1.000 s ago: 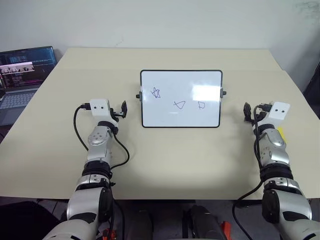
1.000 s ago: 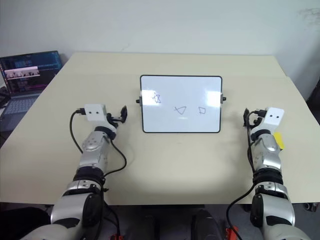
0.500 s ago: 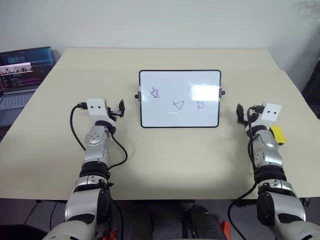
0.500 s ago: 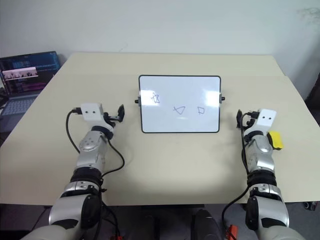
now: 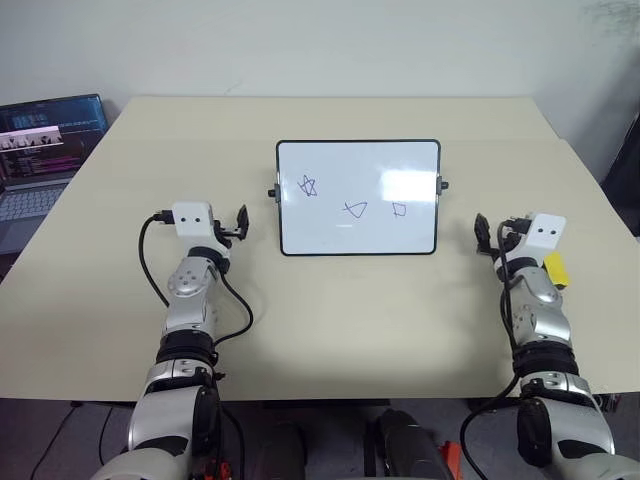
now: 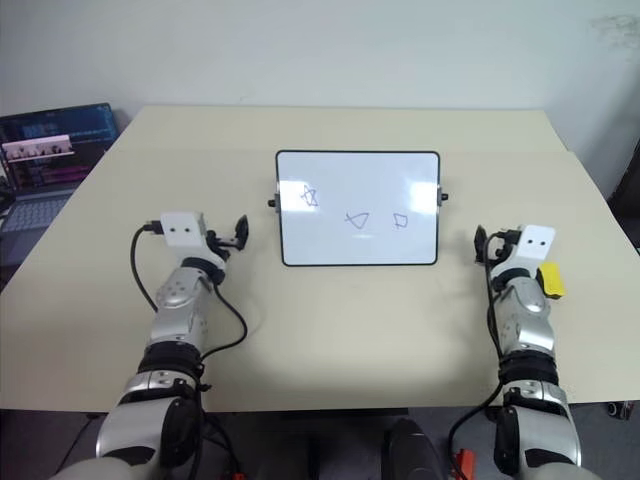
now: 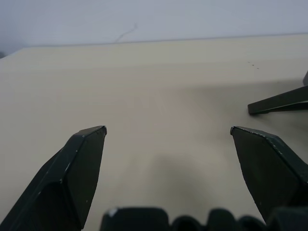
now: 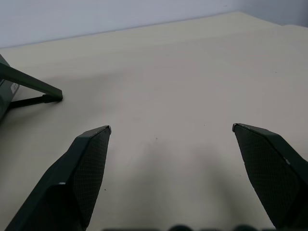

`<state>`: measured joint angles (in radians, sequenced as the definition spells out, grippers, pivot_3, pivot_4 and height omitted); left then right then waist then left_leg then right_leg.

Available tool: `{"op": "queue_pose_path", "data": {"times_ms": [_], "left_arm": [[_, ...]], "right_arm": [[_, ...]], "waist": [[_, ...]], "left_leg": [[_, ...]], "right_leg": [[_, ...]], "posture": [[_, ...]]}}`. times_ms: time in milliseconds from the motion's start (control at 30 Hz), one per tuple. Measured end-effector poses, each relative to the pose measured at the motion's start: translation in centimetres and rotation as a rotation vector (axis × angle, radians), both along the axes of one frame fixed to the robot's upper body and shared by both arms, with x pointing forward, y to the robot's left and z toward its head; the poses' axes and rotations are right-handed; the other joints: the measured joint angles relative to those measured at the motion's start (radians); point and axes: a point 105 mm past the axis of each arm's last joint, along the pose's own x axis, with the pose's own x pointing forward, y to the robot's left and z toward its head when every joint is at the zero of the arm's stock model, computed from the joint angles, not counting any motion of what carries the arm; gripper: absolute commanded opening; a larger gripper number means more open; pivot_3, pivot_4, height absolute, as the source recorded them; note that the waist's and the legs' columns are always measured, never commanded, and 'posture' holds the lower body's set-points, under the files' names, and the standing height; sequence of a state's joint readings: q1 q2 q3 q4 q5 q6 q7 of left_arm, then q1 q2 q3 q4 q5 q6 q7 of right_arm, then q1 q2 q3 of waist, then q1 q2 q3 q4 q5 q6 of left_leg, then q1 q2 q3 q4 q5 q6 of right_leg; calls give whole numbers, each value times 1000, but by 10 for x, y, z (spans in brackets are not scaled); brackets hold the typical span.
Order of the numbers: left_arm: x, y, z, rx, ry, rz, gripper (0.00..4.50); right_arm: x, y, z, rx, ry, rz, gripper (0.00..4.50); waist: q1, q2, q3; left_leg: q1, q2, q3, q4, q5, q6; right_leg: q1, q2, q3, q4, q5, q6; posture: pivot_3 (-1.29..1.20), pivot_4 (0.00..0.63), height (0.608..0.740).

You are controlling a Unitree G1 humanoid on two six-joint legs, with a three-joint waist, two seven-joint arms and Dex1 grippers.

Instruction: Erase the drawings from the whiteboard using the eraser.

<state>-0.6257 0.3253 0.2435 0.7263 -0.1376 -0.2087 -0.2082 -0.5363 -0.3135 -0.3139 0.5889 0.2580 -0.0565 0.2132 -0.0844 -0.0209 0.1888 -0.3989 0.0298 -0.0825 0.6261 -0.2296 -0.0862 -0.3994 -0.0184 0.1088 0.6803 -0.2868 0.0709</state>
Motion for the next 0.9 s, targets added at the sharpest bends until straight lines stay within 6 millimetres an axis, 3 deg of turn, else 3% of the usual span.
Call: {"op": "queue_pose_path", "data": {"times_ms": [167,367,467,533,633,733,900], "left_arm": [[-4,8,10,25,-12,-49,4500],[-19,34,39,137,3,-163,4500],[-36,38,64,186,62,-337,4500],[-48,20,86,196,72,-496,4500],[-58,-13,98,198,97,-702,4500],[-62,-42,94,184,141,-852,4500],[-69,-99,67,136,222,-1088,4500]], "right_arm": [[-3,2,5,-5,-1,16,4450],[-10,2,15,-28,9,52,4450],[-15,-2,18,-36,31,56,4450],[-17,-1,23,-35,32,66,4450],[-18,3,33,-45,19,75,4450],[-21,1,38,-56,22,64,4450],[-27,-2,39,-64,39,49,4450]], "waist": [[-3,0,0],[-3,0,0],[-3,1,0],[-2,1,0],[4,1,0],[4,1,0],[2,1,0]], "left_leg": [[0,0,0,0,0,0],[0,0,-1,0,0,0],[-1,0,-3,0,0,0],[-1,0,-3,0,0,0],[0,0,-7,1,0,0],[1,0,-7,2,0,0],[0,0,-8,1,0,0]], "right_leg": [[0,0,0,0,0,0],[0,0,-1,0,0,0],[0,0,-3,0,0,0],[1,0,-3,0,0,0],[4,0,-7,0,0,0],[5,0,-8,0,0,0],[5,0,-8,-1,-1,0]], "posture": [[0,150,740],[0,150,740],[0,150,740],[0,150,740],[0,150,740],[0,150,740],[0,150,740]]}}
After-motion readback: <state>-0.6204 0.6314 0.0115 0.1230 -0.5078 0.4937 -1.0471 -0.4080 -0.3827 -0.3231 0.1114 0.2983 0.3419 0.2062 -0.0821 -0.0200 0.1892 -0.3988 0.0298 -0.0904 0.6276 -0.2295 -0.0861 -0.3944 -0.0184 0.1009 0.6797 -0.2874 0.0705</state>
